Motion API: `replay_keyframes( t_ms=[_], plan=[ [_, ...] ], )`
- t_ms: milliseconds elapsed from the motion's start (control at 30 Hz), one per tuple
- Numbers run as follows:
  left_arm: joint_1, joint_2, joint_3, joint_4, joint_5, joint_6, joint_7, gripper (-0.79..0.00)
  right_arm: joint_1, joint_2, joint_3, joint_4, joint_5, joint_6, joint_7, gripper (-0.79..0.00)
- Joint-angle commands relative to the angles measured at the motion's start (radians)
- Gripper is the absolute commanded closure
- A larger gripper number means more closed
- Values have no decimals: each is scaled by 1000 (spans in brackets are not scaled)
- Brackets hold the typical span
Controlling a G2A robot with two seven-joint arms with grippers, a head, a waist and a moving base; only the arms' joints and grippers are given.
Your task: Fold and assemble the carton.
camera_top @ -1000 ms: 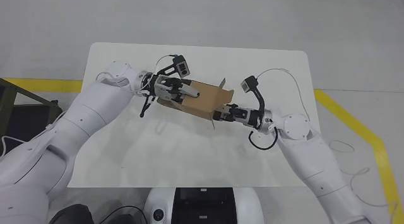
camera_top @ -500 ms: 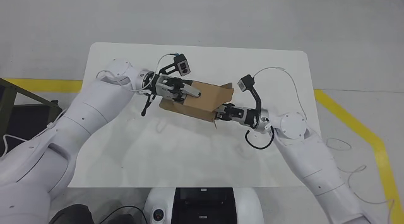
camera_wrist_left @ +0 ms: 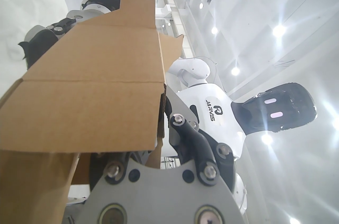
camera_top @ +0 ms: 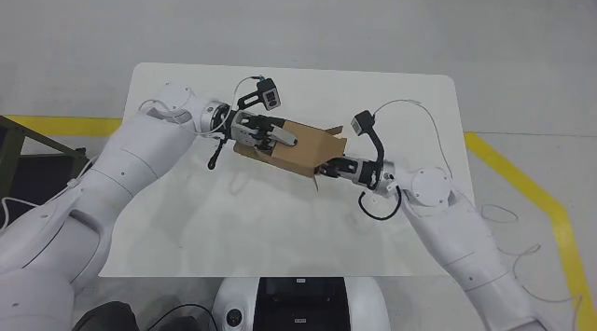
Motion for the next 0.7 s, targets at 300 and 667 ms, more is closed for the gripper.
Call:
replay_keyframes(
  t_ms=[300, 667],
  plan=[
    [15, 4, -23, 22, 15, -1, 0, 0, -18, 5, 33, -20, 8, -14, -30, -785],
    [58, 31, -82, -7, 28, -83, 0, 0, -63, 18, 92, -85, 14, -63, -38, -785]
  ],
)
